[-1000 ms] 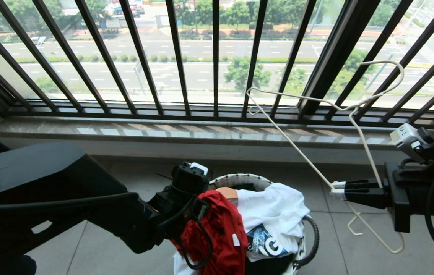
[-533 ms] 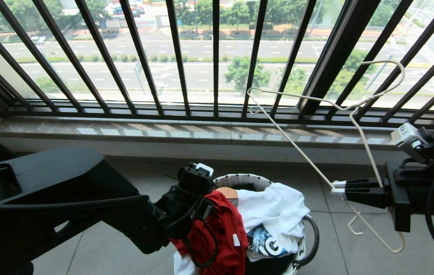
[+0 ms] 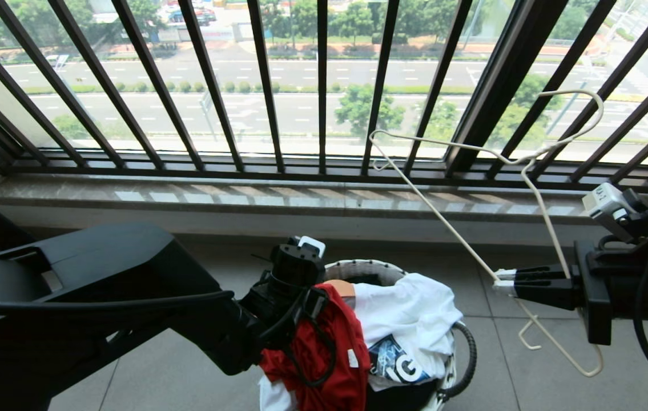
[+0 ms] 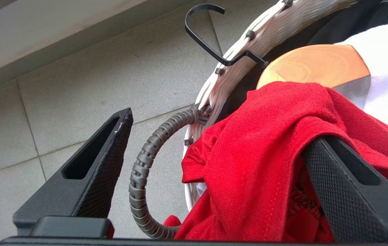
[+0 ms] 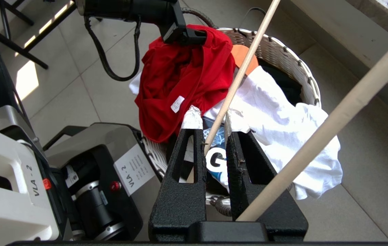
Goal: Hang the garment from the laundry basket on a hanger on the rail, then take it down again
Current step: Pick up clothes from the basket
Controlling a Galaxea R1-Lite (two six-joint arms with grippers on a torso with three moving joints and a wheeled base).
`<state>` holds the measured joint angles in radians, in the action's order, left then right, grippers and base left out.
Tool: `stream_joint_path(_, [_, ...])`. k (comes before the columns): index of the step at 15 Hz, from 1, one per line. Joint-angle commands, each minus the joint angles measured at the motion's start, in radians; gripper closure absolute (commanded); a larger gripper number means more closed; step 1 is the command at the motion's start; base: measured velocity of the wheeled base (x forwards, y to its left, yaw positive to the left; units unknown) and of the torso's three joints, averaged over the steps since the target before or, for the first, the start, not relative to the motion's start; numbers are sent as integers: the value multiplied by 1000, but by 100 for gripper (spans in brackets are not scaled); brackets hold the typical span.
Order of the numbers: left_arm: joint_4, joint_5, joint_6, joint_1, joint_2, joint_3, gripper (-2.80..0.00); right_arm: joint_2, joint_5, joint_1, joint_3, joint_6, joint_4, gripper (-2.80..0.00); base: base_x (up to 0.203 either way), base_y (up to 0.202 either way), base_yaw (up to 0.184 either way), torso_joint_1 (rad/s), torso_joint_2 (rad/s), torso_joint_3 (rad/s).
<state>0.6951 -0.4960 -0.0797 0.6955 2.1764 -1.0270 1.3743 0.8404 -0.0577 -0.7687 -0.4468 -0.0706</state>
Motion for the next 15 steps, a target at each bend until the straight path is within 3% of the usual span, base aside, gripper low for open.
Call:
stream_joint_path(1, [8, -4, 4, -2, 2, -7, -280, 3, 5, -1, 0, -3, -1, 0, 0, 0, 0, 0, 0, 0])
stream_joint_path(8, [17, -3, 4, 14, 14, 38, -280, 9, 5, -1, -1, -4, -1, 0, 0, 0, 0, 0, 0, 0])
stream_joint_path(15, [17, -3, 0, 39, 49, -8, -280, 9, 5, 0, -4, -4, -1, 0, 0, 0, 0, 0, 0, 0])
